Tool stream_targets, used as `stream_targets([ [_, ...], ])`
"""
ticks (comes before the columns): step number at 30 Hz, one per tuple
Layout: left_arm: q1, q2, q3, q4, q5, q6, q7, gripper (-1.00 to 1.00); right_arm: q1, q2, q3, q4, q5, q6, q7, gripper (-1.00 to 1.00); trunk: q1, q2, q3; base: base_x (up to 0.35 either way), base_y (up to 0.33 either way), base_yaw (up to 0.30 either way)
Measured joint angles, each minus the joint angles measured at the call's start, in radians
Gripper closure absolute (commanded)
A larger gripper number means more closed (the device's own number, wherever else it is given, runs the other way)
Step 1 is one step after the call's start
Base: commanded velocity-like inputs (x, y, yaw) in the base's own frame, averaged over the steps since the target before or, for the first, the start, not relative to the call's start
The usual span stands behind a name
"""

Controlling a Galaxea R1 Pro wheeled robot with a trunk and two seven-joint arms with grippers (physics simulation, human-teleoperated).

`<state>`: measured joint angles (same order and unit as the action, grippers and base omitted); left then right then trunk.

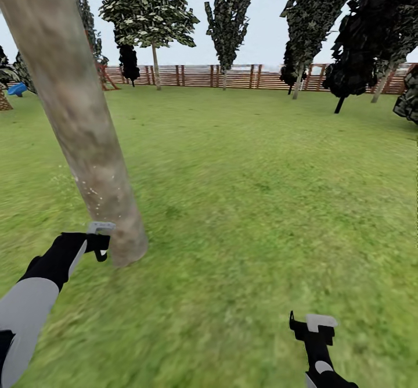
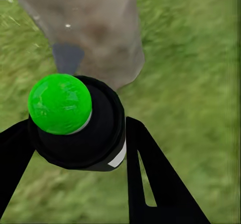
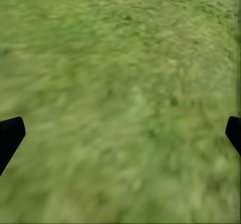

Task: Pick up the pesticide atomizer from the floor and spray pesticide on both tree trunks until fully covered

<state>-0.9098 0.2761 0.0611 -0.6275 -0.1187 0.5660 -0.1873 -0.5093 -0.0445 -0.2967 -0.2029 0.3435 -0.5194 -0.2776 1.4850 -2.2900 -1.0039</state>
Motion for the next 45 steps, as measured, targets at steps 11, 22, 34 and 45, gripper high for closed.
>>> stream_targets([
  [11, 0.044, 0.001, 0.004, 0.044, 0.020, -0.077, 0.101, 1.00, 0.000, 0.001, 0.000, 0.000, 0.000, -0.001, 0.000, -1.00, 0.000, 0.000, 0.000, 0.000, -0.274, 0.048],
  [22, 0.046, -0.026, 0.032, 0.260, 0.135, -0.310, 0.314, 1.00, 0.000, 0.004, 0.001, -0.001, -0.001, -0.001, -0.001, -1.00, 0.000, 0.000, 0.000, 0.030, -0.274, 0.111],
  [34, 0.056, -0.030, 0.031, 0.321, 0.154, -0.403, 0.367, 1.00, 0.000, 0.005, 0.001, 0.000, 0.000, -0.001, -0.002, -1.00, 0.000, 0.000, 0.000, 0.211, -0.209, 0.043],
  [45, 0.059, -0.026, 0.031, 0.321, 0.155, -0.402, 0.402, 1.00, 0.000, 0.005, 0.001, 0.000, 0.000, -0.001, -0.002, -1.00, 0.000, 0.000, 0.000, 0.117, -0.233, 0.257],
])
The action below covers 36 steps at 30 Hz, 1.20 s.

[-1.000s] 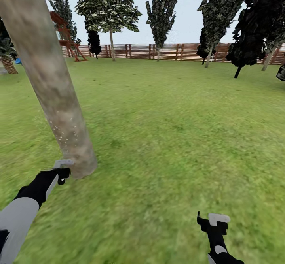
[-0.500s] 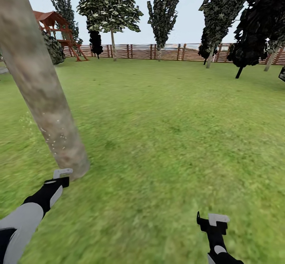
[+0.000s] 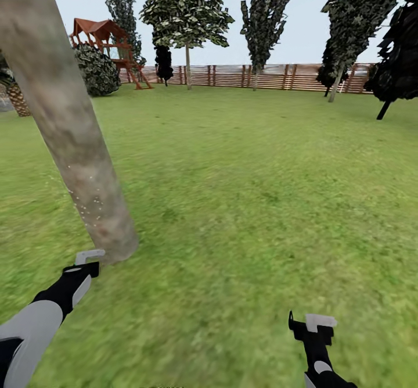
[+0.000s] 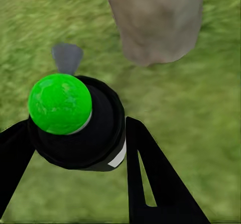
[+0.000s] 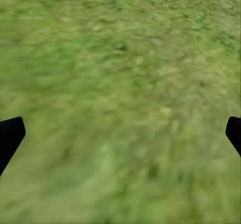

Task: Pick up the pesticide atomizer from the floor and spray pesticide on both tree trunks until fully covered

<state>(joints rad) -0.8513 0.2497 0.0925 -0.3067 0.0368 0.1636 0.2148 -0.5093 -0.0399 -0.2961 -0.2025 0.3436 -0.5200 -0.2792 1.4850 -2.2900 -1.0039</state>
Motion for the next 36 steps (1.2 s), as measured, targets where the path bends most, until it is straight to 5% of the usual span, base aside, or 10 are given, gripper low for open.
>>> stream_targets([
  [19, 0.000, 0.000, 0.000, 0.000, 0.001, 0.001, 0.002, 1.00, 0.000, 0.000, 0.000, 0.000, 0.000, 0.000, 0.000, -1.00, 0.000, 0.000, 0.000, 0.078, -0.271, 0.019],
  [36, 0.000, -0.005, 0.000, 0.000, 0.006, 0.001, 0.001, 1.00, 0.000, 0.000, 0.000, 0.000, 0.000, 0.000, 0.000, -1.00, 0.000, 0.000, 0.000, 0.219, -0.202, 0.266],
])
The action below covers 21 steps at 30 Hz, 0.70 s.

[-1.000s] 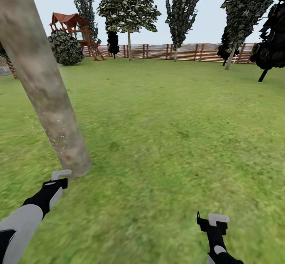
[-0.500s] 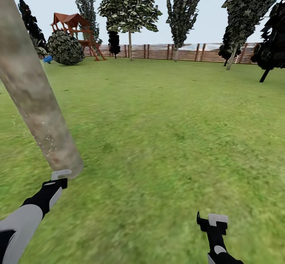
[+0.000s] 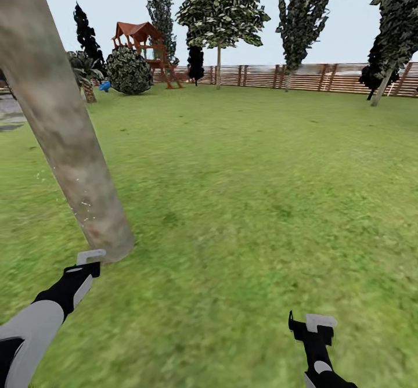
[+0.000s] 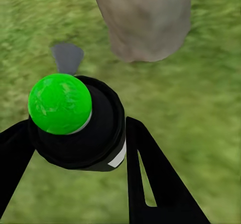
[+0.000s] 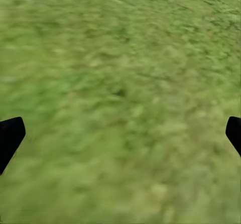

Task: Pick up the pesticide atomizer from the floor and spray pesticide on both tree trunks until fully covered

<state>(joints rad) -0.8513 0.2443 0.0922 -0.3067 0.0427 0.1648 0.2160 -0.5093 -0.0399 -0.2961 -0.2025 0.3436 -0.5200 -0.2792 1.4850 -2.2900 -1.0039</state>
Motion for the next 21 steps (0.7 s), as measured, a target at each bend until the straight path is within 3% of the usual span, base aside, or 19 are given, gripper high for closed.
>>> stream_targets([
  [6, 0.000, 0.000, 0.000, 0.000, 0.001, 0.000, -0.001, 1.00, 0.000, 0.000, 0.000, 0.000, 0.000, 0.000, 0.000, -1.00, 0.000, 0.000, 0.000, 0.181, -0.132, 0.277],
  [11, -0.003, -0.026, -0.001, -0.024, -0.002, 0.011, -0.004, 1.00, 0.000, 0.000, 0.000, 0.019, 0.000, 0.000, 0.001, -1.00, 0.000, 0.000, 0.000, 0.010, -0.007, 0.277],
  [13, -0.012, -0.034, -0.003, -0.072, -0.003, 0.021, -0.007, 1.00, 0.000, 0.000, 0.000, 0.029, 0.000, 0.000, 0.002, -1.00, 0.000, 0.000, 0.000, 0.001, 0.000, 0.277],
  [15, -0.016, -0.039, -0.005, -0.143, -0.003, 0.074, -0.010, 1.00, 0.000, 0.000, 0.000, 0.031, 0.000, 0.000, 0.002, -1.00, 0.000, 0.000, 0.000, 0.000, 0.000, 0.277],
  [19, -0.018, -0.057, -0.012, -0.381, -0.003, 0.257, -0.016, 1.00, 0.000, 0.000, 0.000, 0.032, 0.000, 0.000, 0.002, -1.00, 0.000, 0.000, 0.000, 0.000, 0.000, 0.277],
  [21, -0.019, -0.105, -0.023, -0.462, 0.003, 0.326, -0.021, 1.00, 0.000, 0.000, 0.000, 0.032, 0.000, 0.000, 0.002, -1.00, 0.000, 0.000, 0.000, 0.000, 0.000, 0.277],
])
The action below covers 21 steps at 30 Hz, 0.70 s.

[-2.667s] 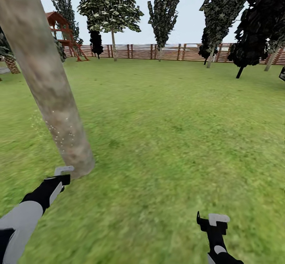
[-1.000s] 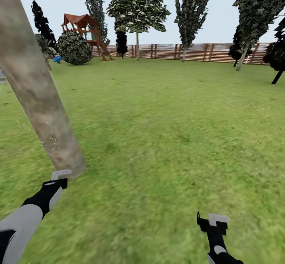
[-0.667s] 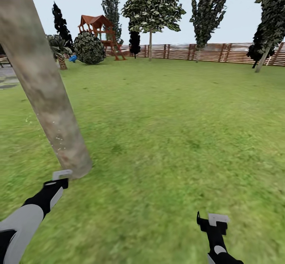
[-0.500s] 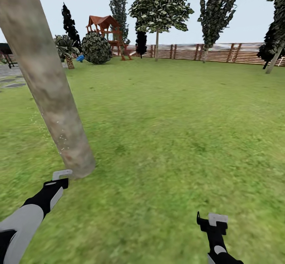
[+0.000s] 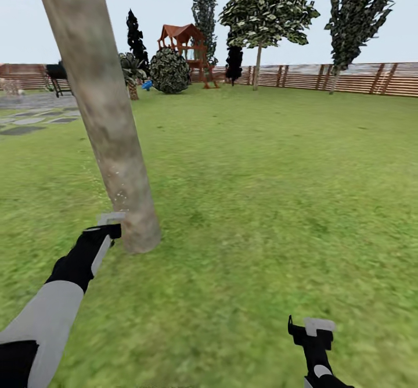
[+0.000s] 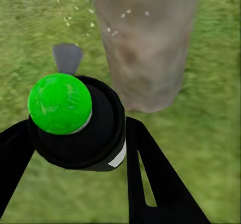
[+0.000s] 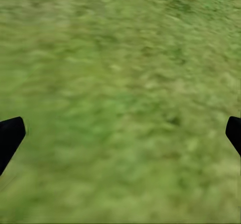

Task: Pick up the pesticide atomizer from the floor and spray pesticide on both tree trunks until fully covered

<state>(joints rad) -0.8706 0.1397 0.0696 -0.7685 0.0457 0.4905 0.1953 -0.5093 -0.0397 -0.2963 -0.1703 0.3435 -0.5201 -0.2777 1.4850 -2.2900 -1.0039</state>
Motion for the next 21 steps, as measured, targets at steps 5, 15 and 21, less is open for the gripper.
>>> stream_targets([
  [5, -0.100, -0.049, -0.032, -0.025, -0.007, 0.090, -0.016, 1.00, 0.000, 0.000, 0.000, 0.000, 0.000, 0.000, 0.000, -1.00, 0.000, 0.000, 0.000, 0.000, 0.000, 0.226],
  [15, -0.196, 0.026, -0.049, -0.015, 0.005, 0.207, -0.191, 1.00, 0.000, -0.002, -0.001, 0.000, 0.000, 0.000, 0.000, -1.00, 0.000, 0.000, 0.000, 0.000, 0.000, 0.007],
  [21, -0.231, 0.027, -0.057, 0.003, -0.020, 0.249, -0.207, 1.00, 0.000, -0.003, -0.001, 0.000, 0.000, 0.000, 0.000, -1.00, 0.000, 0.000, 0.000, 0.000, 0.000, 0.000],
])
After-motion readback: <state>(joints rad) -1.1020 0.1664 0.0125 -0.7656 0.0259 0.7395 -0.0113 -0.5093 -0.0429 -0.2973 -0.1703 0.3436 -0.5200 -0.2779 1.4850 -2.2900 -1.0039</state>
